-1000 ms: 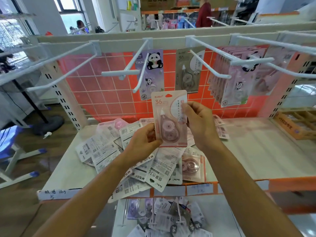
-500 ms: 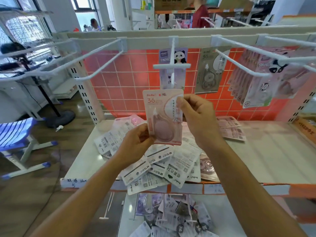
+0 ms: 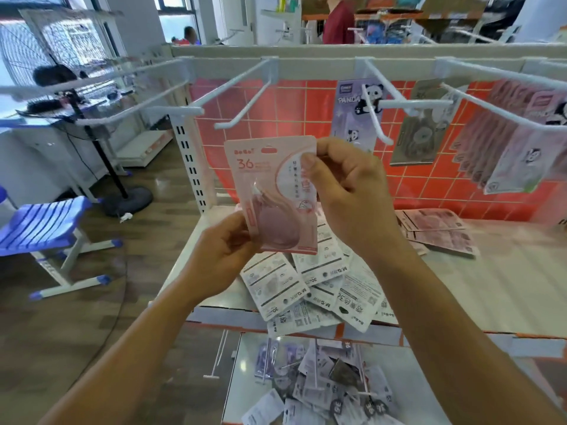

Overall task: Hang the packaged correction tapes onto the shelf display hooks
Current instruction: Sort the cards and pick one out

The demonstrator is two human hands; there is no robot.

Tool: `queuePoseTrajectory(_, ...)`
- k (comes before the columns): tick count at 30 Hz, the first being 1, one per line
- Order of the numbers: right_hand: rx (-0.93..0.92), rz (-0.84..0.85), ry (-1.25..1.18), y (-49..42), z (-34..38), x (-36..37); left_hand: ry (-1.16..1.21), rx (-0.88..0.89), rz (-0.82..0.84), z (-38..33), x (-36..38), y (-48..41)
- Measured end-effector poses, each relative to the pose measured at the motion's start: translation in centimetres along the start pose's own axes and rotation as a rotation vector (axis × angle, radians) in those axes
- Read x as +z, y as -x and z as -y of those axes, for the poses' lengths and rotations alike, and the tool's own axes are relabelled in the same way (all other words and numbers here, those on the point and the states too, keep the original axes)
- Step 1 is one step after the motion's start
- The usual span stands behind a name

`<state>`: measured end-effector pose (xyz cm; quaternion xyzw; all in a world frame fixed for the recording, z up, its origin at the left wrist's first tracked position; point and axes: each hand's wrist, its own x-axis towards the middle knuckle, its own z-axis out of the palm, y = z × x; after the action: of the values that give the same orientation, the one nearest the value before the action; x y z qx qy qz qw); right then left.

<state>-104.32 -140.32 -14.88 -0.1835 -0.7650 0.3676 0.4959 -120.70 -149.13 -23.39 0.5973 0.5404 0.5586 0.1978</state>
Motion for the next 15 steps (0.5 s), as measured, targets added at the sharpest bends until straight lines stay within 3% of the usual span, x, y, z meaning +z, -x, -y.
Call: queuePoseTrajectory(15,-0.046,0.002,-0.012,-0.9,2.5,3.5,0.038,0.093,-0.008,0.1,-4.4,0.3)
